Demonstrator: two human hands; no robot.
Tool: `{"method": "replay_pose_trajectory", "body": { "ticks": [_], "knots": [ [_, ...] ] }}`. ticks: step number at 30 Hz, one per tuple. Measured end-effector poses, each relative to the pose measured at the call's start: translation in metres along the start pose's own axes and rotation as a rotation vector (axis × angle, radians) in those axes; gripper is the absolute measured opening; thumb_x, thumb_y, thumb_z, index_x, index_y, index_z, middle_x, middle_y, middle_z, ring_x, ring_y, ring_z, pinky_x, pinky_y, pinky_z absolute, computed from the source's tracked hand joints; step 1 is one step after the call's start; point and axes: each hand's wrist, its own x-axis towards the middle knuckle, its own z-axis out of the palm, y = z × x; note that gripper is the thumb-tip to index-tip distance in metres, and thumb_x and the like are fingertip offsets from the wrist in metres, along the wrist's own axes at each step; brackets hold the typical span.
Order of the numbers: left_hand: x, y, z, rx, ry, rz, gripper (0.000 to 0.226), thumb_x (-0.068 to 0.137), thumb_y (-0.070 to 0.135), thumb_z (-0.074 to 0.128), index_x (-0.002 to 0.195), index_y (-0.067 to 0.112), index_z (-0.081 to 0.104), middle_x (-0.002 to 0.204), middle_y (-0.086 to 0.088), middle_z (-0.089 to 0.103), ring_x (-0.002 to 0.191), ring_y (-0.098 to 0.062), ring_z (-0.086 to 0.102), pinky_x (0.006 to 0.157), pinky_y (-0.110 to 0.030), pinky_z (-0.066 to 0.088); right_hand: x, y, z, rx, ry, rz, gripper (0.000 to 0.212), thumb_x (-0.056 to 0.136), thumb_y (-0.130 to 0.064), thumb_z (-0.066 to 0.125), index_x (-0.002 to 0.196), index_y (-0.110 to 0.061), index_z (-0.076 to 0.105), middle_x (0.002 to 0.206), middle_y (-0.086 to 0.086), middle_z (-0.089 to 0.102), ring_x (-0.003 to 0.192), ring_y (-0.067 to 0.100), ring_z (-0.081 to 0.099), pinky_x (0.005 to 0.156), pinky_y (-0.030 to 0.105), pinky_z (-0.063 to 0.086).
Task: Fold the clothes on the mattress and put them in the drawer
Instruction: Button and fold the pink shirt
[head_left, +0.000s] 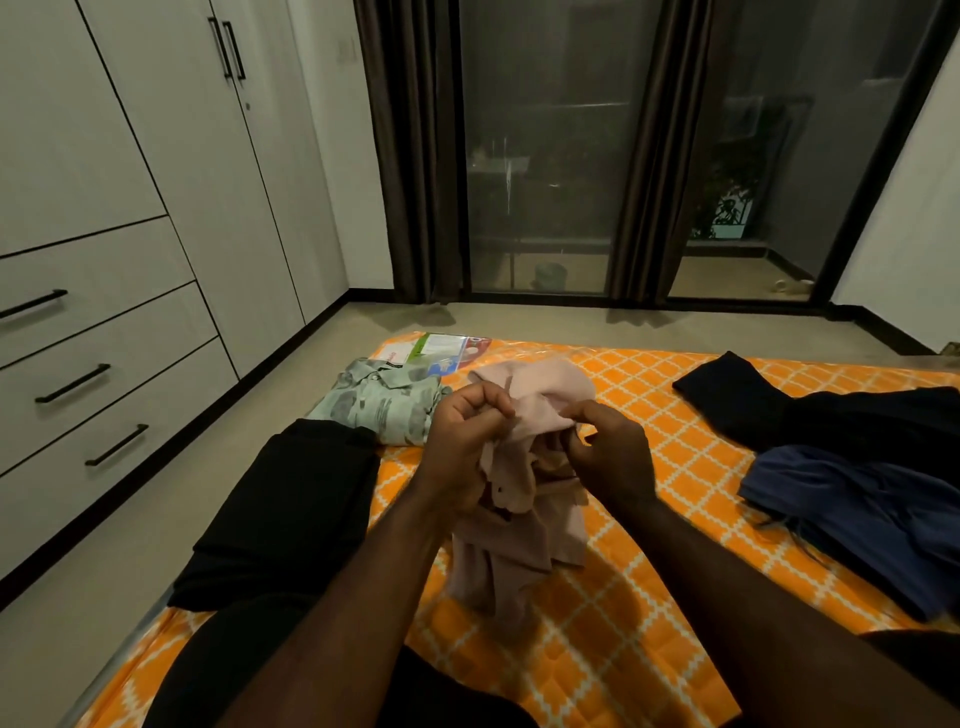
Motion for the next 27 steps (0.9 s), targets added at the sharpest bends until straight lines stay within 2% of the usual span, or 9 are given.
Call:
{"method": "replay_pose_trajectory", "body": {
  "ticks": [6, 8, 10, 13, 16, 18, 21, 24, 27],
  "knots": [
    [-0.002, 0.015, 0.002, -0.334, -0.163, -0.024, 0.028, 0.079, -0.001, 0.047, 0.067, 0.015, 0.068, 0.073, -0.009, 0.062, 0.064, -0.018, 0.062, 0.055, -0.027, 0.054, 0.006, 0.002, 0.001, 0.112, -0.023, 0.099, 0.012, 0.087, -0.020, 0.075, 0.098, -0.022, 0.078, 0.095, -0.010, 0.075, 0.089, 0.008, 0.069, 0.073, 0.028, 0.057],
    [0.000, 0.022, -0.005, -0.429, -0.104, -0.006, 0.027, 0.076, -0.004, 0.050, 0.068, 0.013, 0.069, 0.081, -0.013, 0.064, 0.071, -0.022, 0.065, 0.060, -0.029, 0.058, 0.007, 0.002, -0.001, 0.147, 0.042, 0.166, 0.013, 0.089, -0.014, 0.072, 0.100, -0.020, 0.076, 0.095, -0.008, 0.075, 0.091, 0.010, 0.070, 0.075, 0.020, 0.054],
    [0.005, 0.027, -0.018, -0.506, 0.023, 0.022, 0.023, 0.073, -0.003, 0.055, 0.067, 0.013, 0.071, 0.082, -0.012, 0.067, 0.075, -0.023, 0.067, 0.068, -0.032, 0.060, 0.014, 0.002, -0.010, 0.166, 0.128, 0.233, 0.013, 0.092, -0.013, 0.068, 0.101, -0.019, 0.073, 0.095, -0.005, 0.073, 0.091, 0.012, 0.069, 0.071, 0.025, 0.055],
    [0.010, 0.033, -0.039, -0.600, 0.170, 0.004, 0.024, 0.077, 0.005, 0.052, 0.062, 0.014, 0.069, 0.079, -0.008, 0.064, 0.076, -0.021, 0.065, 0.079, -0.034, 0.057, 0.024, -0.002, -0.023, 0.036, 0.227, 0.139, 0.017, 0.092, -0.006, 0.062, 0.106, -0.012, 0.070, 0.101, 0.005, 0.068, 0.088, 0.019, 0.063, 0.066, 0.020, 0.043],
    [0.018, 0.034, -0.052, -0.623, 0.270, -0.029, 0.038, 0.091, 0.000, 0.047, 0.063, 0.011, 0.070, 0.078, -0.007, 0.066, 0.077, -0.019, 0.065, 0.087, -0.034, 0.056, 0.035, -0.016, -0.030, 0.082, 0.378, 0.078, 0.019, 0.096, -0.004, 0.056, 0.111, -0.005, 0.068, 0.107, 0.009, 0.059, 0.094, 0.014, 0.054, 0.077, 0.019, 0.040],
    [0.020, 0.028, -0.057, -0.464, 0.363, -0.081, 0.034, 0.094, -0.006, 0.042, 0.073, 0.005, 0.067, 0.073, -0.008, 0.068, 0.070, -0.018, 0.068, 0.072, -0.031, 0.061, 0.043, -0.020, -0.038, 0.143, 0.445, 0.124, 0.018, 0.101, -0.011, 0.054, 0.111, -0.005, 0.067, 0.108, 0.009, 0.056, 0.094, 0.009, 0.050, 0.076, 0.015, 0.038],
    [0.017, 0.002, -0.065, 0.259, 0.434, -0.179, 0.028, 0.087, -0.011, 0.047, 0.079, 0.003, 0.070, 0.077, -0.009, 0.069, 0.068, -0.019, 0.066, 0.055, -0.022, 0.052, 0.051, -0.014, -0.051, 0.195, 0.429, 0.186, 0.018, 0.104, -0.023, 0.054, 0.107, -0.010, 0.067, 0.101, 0.005, 0.063, 0.088, 0.010, 0.055, 0.072, 0.025, 0.045],
    [0.017, -0.034, -0.073, 0.896, 0.278, -0.172, 0.030, 0.080, -0.009, 0.056, 0.070, 0.017, 0.068, 0.076, -0.001, 0.068, 0.070, -0.018, 0.062, 0.053, -0.023, 0.042, 0.052, -0.006, -0.057, 0.164, 0.338, 0.279, 0.014, 0.100, -0.029, 0.061, 0.101, -0.017, 0.068, 0.088, 0.001, 0.067, 0.081, 0.019, 0.063, 0.063, 0.029, 0.044],
    [0.017, -0.060, -0.082, 1.084, 0.230, -0.216, 0.017, 0.076, -0.006, 0.059, 0.072, 0.010, 0.062, 0.078, -0.007, 0.065, 0.077, -0.023, 0.059, 0.062, -0.034, 0.042, 0.050, 0.001, -0.060, 0.090, 0.250, 0.393, 0.021, 0.094, -0.035, 0.070, 0.098, -0.016, 0.064, 0.085, 0.002, 0.064, 0.078, 0.021, 0.060, 0.061, 0.029, 0.039]
  ]
}}
